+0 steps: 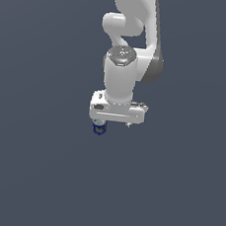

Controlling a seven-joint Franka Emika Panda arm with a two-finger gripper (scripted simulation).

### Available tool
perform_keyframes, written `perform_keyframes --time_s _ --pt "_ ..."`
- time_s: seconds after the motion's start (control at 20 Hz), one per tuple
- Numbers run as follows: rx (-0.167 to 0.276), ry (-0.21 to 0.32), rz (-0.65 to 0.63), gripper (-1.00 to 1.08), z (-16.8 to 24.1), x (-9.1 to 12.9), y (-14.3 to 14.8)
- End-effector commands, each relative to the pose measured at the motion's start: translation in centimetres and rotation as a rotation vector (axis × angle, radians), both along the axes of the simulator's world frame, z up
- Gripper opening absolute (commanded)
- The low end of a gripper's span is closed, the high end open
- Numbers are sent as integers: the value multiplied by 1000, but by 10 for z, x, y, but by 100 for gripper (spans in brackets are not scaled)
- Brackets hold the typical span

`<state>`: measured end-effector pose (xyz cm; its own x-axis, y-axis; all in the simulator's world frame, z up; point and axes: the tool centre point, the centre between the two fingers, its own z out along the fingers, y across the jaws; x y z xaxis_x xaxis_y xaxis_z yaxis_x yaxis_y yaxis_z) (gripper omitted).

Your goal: Pick up the object and move it to a goal position.

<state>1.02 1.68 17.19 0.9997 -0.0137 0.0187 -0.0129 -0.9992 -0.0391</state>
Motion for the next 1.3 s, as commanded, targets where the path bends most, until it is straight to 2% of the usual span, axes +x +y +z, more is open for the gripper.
perform_keyframes --time_s 0.0,0.3,0.6,1.25 --pt "3 -8 4 100 4 2 2" --pt "1 -4 -18 100 1 0 -1" --pt "-3 2 -101 100 -6 -7 -11" --pt "-20 23 -472 100 -33 -41 -53"
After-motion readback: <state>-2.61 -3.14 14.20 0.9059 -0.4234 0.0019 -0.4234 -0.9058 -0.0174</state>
